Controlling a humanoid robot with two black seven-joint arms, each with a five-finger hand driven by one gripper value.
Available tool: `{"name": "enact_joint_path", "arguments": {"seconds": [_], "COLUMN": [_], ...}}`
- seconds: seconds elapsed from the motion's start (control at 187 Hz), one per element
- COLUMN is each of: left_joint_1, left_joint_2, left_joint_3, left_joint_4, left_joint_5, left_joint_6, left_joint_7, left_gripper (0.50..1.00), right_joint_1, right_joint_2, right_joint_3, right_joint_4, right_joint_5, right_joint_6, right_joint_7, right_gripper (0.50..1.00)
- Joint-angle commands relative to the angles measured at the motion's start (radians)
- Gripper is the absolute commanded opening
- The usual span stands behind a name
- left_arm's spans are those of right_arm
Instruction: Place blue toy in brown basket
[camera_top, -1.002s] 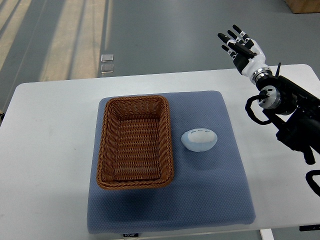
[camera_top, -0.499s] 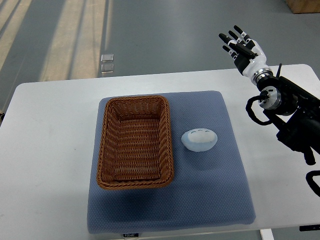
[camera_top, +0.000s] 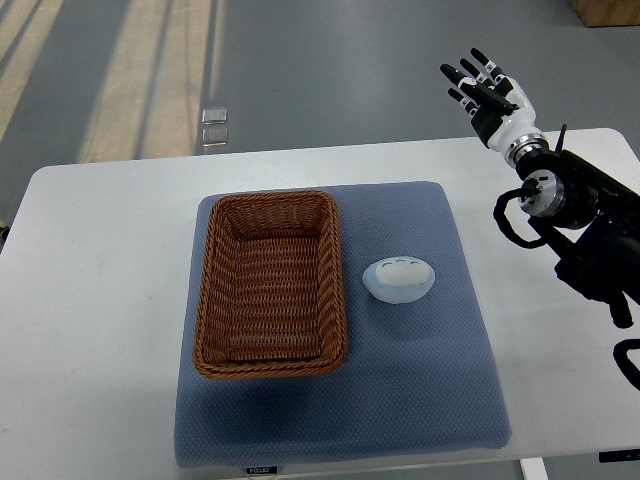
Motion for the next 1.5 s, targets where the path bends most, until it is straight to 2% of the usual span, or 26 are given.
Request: {"name": "enact_joint_path", "arguments": {"seconds": [0.0, 0.198, 0.536, 0.665, 0.793, 1.002, 1.217, 1.378, 1.496], "left_joint_1": [0.000, 0.000, 0.000, 0.000, 0.000, 0.000, 0.000, 0.000, 0.000], "left_joint_2": [0.000, 0.000, 0.000, 0.000, 0.000, 0.000, 0.000, 0.000, 0.000], "left_joint_3": [0.001, 0.001, 0.001, 0.000, 0.001, 0.000, 0.000, 0.000, 0.000], "left_joint_4": [0.000, 0.000, 0.000, 0.000, 0.000, 0.000, 0.000, 0.000, 0.000], "left_joint_5": [0.000, 0.000, 0.000, 0.000, 0.000, 0.000, 0.000, 0.000, 0.000], "left_joint_6": [0.000, 0.000, 0.000, 0.000, 0.000, 0.000, 0.000, 0.000, 0.000], "left_joint_7": [0.000, 0.000, 0.000, 0.000, 0.000, 0.000, 0.000, 0.000, 0.000], "left_gripper": [1.000, 1.000, 1.000, 1.000, 1.000, 1.000, 1.000, 1.000, 1.000], "right_joint_1": [-0.005, -0.010, -0.027, -0.028, -0.024, 0.013, 0.054, 0.105, 0.116], "right_joint_2": [-0.005, -0.048, -0.223, -0.292, -0.338, -0.443, -0.539, -0.561, -0.561], "right_joint_3": [0.016, 0.018, -0.010, -0.035, -0.039, -0.131, -0.167, -0.170, -0.186], "right_joint_4": [0.012, 0.052, 0.208, 0.256, 0.300, 0.395, 0.504, 0.587, 0.668], "right_joint_5": [0.003, 0.005, -0.012, -0.087, -0.204, -0.484, -0.832, -1.041, -1.188], "right_joint_6": [0.003, -0.008, -0.031, -0.024, 0.003, 0.130, 0.341, 0.515, 0.598], "right_joint_7": [-0.002, -0.006, -0.011, -0.017, -0.055, -0.084, -0.094, -0.117, -0.137], "right_gripper": [0.911, 0.911, 0.911, 0.911, 0.911, 0.911, 0.911, 0.911, 0.911]}}
